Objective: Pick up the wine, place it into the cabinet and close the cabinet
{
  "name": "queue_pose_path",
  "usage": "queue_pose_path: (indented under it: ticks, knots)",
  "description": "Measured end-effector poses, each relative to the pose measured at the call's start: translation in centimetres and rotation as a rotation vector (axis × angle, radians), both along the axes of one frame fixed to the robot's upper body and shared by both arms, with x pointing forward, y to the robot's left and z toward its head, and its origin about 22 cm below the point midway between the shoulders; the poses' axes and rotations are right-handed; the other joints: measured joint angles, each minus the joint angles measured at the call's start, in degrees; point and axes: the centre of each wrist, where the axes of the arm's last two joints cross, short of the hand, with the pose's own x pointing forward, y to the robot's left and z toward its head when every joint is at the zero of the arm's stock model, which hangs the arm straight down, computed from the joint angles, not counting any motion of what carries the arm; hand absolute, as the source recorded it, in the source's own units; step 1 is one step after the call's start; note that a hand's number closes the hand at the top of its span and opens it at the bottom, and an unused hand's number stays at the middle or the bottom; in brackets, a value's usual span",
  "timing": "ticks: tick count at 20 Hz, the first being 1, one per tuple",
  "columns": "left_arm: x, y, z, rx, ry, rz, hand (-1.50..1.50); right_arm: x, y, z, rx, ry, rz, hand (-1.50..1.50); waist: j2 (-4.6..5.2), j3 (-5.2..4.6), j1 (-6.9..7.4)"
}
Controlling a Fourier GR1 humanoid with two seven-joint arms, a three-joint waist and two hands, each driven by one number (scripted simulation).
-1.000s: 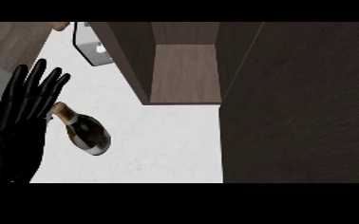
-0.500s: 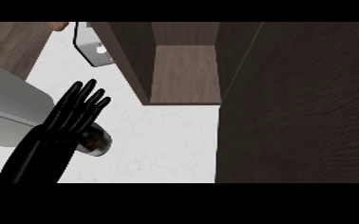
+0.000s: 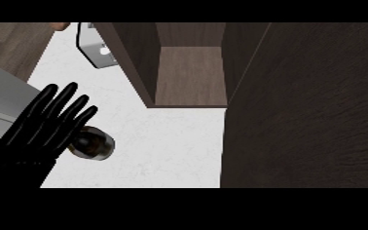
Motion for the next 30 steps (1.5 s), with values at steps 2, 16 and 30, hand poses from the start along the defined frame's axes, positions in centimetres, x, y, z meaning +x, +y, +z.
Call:
queue_pose_path:
  ticks: [2,16,30]
  knots:
    - [0.1,-0.1,0.2,-0.006,0.008,0.002,-1.5,-0.1,0.0,0.1,-0.009,0.015,0.0,-1.5,0.01,0.0,-0.05]
    - [1.0,0.9,3.5,0.006,0.088,0.11,-1.5,0.3,1.0,1.2,0.003,0.041,0.005,-1.5,-0.04,0.0,0.07]
    - [0.8,5.5,4.5,0.053,0.051,0.219,-1.5,0.9,1.0,2.8,-0.018,0.029,-0.036,-1.5,-0.02,-0.02,0.12]
